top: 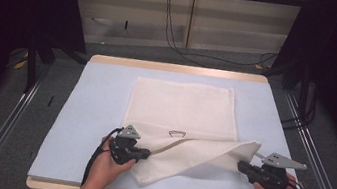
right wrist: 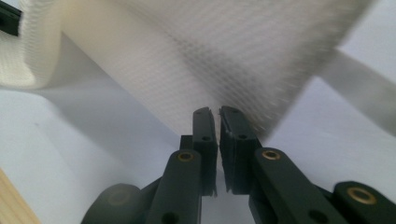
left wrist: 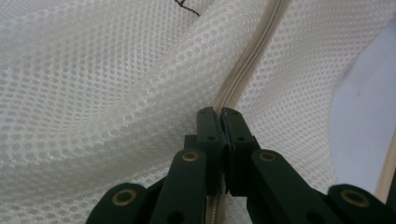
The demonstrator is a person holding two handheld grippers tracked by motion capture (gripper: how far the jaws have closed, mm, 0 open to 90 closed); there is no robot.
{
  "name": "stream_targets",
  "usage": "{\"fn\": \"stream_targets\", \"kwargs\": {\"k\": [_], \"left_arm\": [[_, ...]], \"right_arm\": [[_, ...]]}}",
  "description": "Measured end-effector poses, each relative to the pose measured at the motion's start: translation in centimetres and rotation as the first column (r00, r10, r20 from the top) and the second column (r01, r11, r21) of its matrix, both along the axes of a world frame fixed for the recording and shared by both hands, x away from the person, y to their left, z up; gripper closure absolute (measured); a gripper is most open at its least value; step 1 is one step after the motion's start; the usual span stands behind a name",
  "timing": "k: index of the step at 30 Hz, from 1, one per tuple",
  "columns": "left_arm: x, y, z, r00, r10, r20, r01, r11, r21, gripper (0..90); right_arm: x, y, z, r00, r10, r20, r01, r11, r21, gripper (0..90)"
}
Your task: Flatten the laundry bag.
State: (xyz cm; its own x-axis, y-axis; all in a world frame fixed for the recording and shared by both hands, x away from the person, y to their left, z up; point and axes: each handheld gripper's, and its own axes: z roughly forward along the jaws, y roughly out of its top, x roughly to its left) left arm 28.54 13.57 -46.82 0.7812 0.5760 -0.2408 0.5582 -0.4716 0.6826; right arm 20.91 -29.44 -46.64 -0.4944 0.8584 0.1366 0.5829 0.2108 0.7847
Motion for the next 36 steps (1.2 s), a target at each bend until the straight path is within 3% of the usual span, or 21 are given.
{"fn": "stream_targets", "kwargs": {"k": [5,9,12,15,18,21,24,27,29,32,33,35,36], "left_arm": [[0.0,1.0,0.5,0.9996,0.029,-0.003,-0.029,0.9996,-0.005,87.4],[-0.2,1.9,0.9,0.9995,0.03,-0.015,-0.03,0.9995,-0.008,87.4],[-0.3,2.7,1.1,0.9982,0.043,-0.041,-0.046,0.9969,-0.064,86.6],[-0.4,3.4,2.0,0.9981,0.061,0.0,-0.061,0.9926,-0.105,78.6],[-0.3,4.5,3.3,0.9935,0.111,0.025,-0.106,0.983,-0.15,67.3],[0.1,5.6,3.6,0.9838,0.177,0.03,-0.171,0.9762,-0.133,58.8],[0.8,6.7,3.0,0.9684,0.248,0.023,-0.245,0.9644,-0.1,53.5],[1.4,7.5,2.1,0.9552,0.296,0.004,-0.294,0.9513,-0.092,49.0],[1.7,7.7,1.3,0.9523,0.305,-0.015,-0.305,0.9487,-0.083,46.8],[2.0,7.6,0.2,0.9491,0.314,-0.026,-0.314,0.9492,-0.015,44.5],[2.1,7.5,-0.1,0.9453,0.324,-0.039,-0.324,0.9459,-0.01,43.8],[2.1,7.6,-0.5,0.9469,0.319,-0.039,-0.317,0.9473,0.042,43.7],[2.0,7.4,-0.6,0.9453,0.324,-0.035,-0.323,0.9458,0.031,44.1]], "right_arm": [[-0.2,-2.0,0.5,0.9993,-0.029,0.021,0.031,0.998,-0.054,86.1],[0.2,-3.3,0.3,0.9975,-0.069,0.018,0.07,0.995,-0.066,86.3],[0.7,-3.9,0.2,0.9934,-0.113,0.021,0.114,0.992,-0.052,78.4],[1.3,-3.8,0.3,0.9898,-0.141,0.018,0.142,0.989,-0.029,69.6],[2.0,-3.4,0.4,0.9871,-0.16,0.005,0.16,0.987,-0.024,63.1],[3.0,-2.8,0.6,0.987,-0.16,-0.008,0.16,0.987,-0.003,55.3],[3.8,-2.1,0.7,0.9898,-0.141,-0.023,0.14,0.99,-0.01,50.3],[4.5,-1.0,0.6,0.9924,-0.122,-0.016,0.122,0.992,-0.022,44.9],[5.1,-0.5,0.3,0.9924,-0.116,-0.041,0.115,0.993,-0.021,42.0],[5.9,0.3,-0.3,0.9927,-0.093,-0.077,0.089,0.995,-0.048,45.5],[6.0,0.5,-0.5,0.9924,-0.09,-0.083,0.085,0.994,-0.067,45.6],[6.3,1.0,-1.1,0.9899,-0.082,-0.116,0.072,0.994,-0.084,47.7],[6.4,1.2,-1.3,0.9882,-0.086,-0.126,0.073,0.992,-0.105,48.7]]}}
